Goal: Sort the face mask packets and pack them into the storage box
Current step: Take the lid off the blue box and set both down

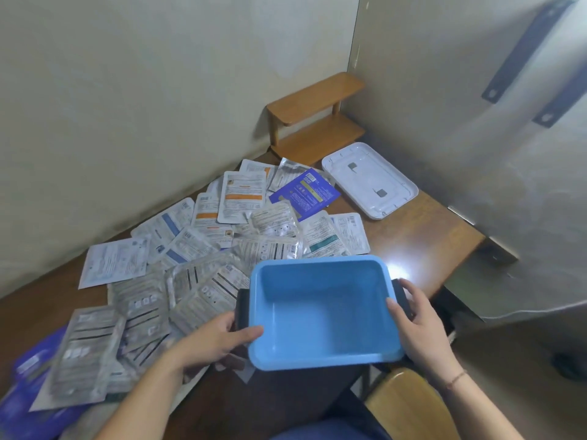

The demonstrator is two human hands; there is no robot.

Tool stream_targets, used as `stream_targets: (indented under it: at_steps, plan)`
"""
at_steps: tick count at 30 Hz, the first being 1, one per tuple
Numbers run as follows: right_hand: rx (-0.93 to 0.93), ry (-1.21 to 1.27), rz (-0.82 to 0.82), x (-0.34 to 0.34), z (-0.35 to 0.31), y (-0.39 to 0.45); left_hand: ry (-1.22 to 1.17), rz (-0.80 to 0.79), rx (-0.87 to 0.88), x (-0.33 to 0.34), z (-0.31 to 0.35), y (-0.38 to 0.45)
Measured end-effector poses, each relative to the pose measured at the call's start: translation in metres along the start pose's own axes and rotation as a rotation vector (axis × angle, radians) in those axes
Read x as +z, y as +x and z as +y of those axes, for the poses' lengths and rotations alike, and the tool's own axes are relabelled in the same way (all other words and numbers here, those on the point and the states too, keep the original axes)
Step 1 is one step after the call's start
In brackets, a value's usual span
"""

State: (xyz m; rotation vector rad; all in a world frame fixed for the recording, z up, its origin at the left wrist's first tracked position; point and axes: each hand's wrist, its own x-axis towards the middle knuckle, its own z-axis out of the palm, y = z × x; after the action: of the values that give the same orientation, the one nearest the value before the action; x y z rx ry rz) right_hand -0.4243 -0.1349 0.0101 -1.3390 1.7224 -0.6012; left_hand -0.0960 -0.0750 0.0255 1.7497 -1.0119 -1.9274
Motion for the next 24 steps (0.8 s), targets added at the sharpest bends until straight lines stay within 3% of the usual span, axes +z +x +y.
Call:
stream_targets:
  at_steps: [7,15,24]
  plan:
    - [-0.015,0.092,0.169,-0.015,0.008,-0.001,0.102,0.168,0.143,0.004,0.038,0.023]
    - [-0.01,0.177,0.391,-0.122,0.017,0.1,0.121,0.078,0.201,0.087,0.154,0.131]
    - [-0.073,0.061,0.121,-0.198,0.021,0.26,-0.148,-0.069,0.05,0.165,0.181,0.192]
